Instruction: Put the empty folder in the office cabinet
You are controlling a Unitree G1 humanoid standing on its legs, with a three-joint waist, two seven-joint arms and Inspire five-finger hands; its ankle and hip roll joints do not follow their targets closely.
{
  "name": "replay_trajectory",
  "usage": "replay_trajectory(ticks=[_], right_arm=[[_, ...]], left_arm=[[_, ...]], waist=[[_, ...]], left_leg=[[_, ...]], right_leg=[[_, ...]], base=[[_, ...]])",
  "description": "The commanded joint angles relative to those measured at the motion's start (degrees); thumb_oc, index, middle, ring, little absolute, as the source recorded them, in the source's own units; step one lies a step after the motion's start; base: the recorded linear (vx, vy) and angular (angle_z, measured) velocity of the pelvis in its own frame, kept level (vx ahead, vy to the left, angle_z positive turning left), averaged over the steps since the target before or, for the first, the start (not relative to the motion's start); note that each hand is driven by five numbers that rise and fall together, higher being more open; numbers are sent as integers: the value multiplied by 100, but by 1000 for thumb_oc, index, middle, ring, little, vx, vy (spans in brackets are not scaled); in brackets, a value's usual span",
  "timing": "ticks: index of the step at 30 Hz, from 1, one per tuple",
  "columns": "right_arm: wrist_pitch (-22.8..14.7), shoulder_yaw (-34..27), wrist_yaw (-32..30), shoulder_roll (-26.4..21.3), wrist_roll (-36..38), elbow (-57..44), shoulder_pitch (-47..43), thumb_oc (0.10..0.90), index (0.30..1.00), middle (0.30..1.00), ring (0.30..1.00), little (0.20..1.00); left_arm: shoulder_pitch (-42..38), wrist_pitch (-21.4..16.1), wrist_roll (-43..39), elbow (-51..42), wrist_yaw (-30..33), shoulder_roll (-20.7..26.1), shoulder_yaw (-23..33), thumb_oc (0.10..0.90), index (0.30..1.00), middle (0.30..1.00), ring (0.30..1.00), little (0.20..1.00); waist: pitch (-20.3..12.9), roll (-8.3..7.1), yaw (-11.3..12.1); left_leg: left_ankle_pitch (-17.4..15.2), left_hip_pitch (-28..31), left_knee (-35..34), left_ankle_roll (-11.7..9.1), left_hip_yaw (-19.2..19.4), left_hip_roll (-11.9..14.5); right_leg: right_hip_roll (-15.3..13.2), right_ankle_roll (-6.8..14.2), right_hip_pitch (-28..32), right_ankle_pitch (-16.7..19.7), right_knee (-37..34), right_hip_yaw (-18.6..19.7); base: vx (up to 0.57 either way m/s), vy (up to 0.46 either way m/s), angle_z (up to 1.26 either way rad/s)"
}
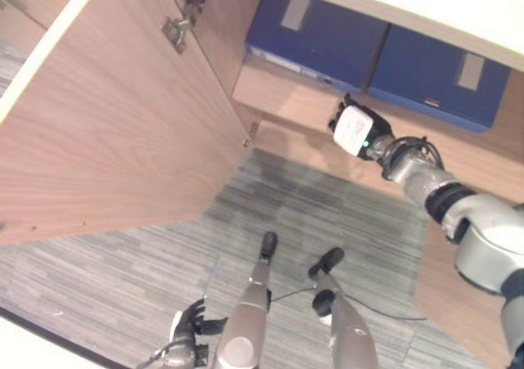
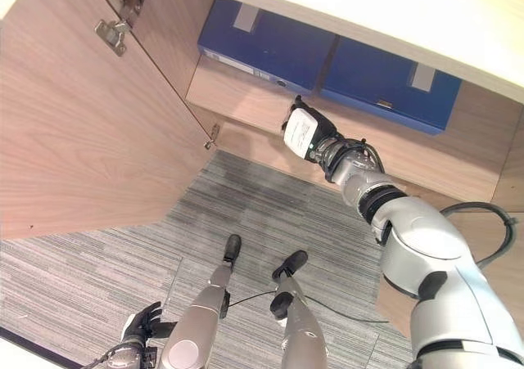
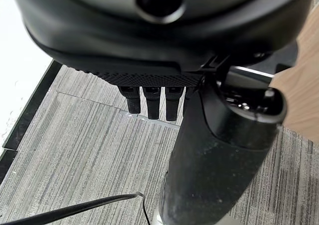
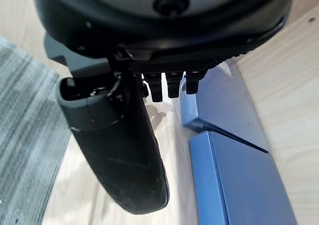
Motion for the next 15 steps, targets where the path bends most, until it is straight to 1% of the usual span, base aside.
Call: replay_trajectory(ticks=[1, 5, 8, 9, 10, 11, 12, 13, 15], right_arm=[[726, 26, -188, 149, 424, 491, -1083, 800, 900, 900, 900, 900], [745, -29, -129, 307, 588, 547, -1209, 800, 900, 900, 900, 900], [641, -141, -103, 389, 846, 566, -1225, 800, 900, 900, 900, 900], [532, -181, -68, 427, 999, 535, -1254, 800, 900, 900, 900, 900], [390, -197, -99, 444, 1308, 491, -1330, 800, 900, 900, 900, 900], [384, -193, -108, 442, 1322, 496, -1333, 800, 900, 900, 900, 900], [280, -180, -139, 455, 1563, 512, -1365, 800, 900, 900, 900, 900], [273, -177, -145, 455, 1573, 518, -1369, 800, 900, 900, 900, 900], [185, -111, -134, 663, 1803, 532, -1505, 800, 900, 900, 900, 900]], left_arm=[[558, -5, -215, 43, 64, 465, -238, 800, 900, 900, 900, 900], [554, 1, -211, 18, 85, 510, -248, 800, 900, 900, 900, 900], [563, -5, -177, -20, 91, 542, -265, 800, 900, 900, 900, 900], [580, -1, -153, -56, 75, 566, -260, 800, 900, 900, 900, 900], [624, -13, -134, -144, 50, 614, -257, 800, 900, 900, 900, 900], [626, -11, -133, -149, 49, 617, -257, 800, 900, 900, 900, 900], [646, -27, -71, -170, 52, 661, -282, 800, 900, 900, 900, 900], [646, -27, -69, -172, 53, 662, -281, 800, 900, 900, 900, 900], [654, -39, -54, -205, 48, 739, -301, 800, 900, 900, 900, 900]], waist=[[62, -262, 255], [86, -248, 303], [91, -246, 325], [97, -245, 338], [110, -248, 377], [110, -249, 378], [126, -247, 409], [125, -248, 411], [149, -234, 493]], left_leg=[[-835, 633, -127, -170, 15, -8], [-814, 614, -127, -165, 8, -13], [-805, 601, -124, -167, 5, -14], [-801, 591, -123, -168, 2, -13], [-791, 569, -124, -175, -15, -12], [-790, 566, -124, -175, -15, -12], [-778, 544, -124, -182, -20, -7], [-778, 542, -124, -183, -19, -6], [-755, 495, -123, -189, -23, 4]], right_leg=[[-22, 868, 577, 15, -430, 67], [-6, 860, 561, 18, -430, 60], [-1, 853, 547, 18, -430, 57], [0, 851, 543, 19, -426, 45], [4, 855, 531, 32, -435, 26], [5, 856, 530, 34, -438, 25], [19, 855, 512, 39, -453, 25], [20, 854, 510, 39, -455, 26], [28, 851, 476, 54, -475, 17]], base=[[-3, 13, 10], [-1, 5, 4], [0, 0, 0], [0, 0, 0], [0, 0, 0], [0, 0, 0], [4, -5, 4], [7, -10, 6], [5, -12, 8]])
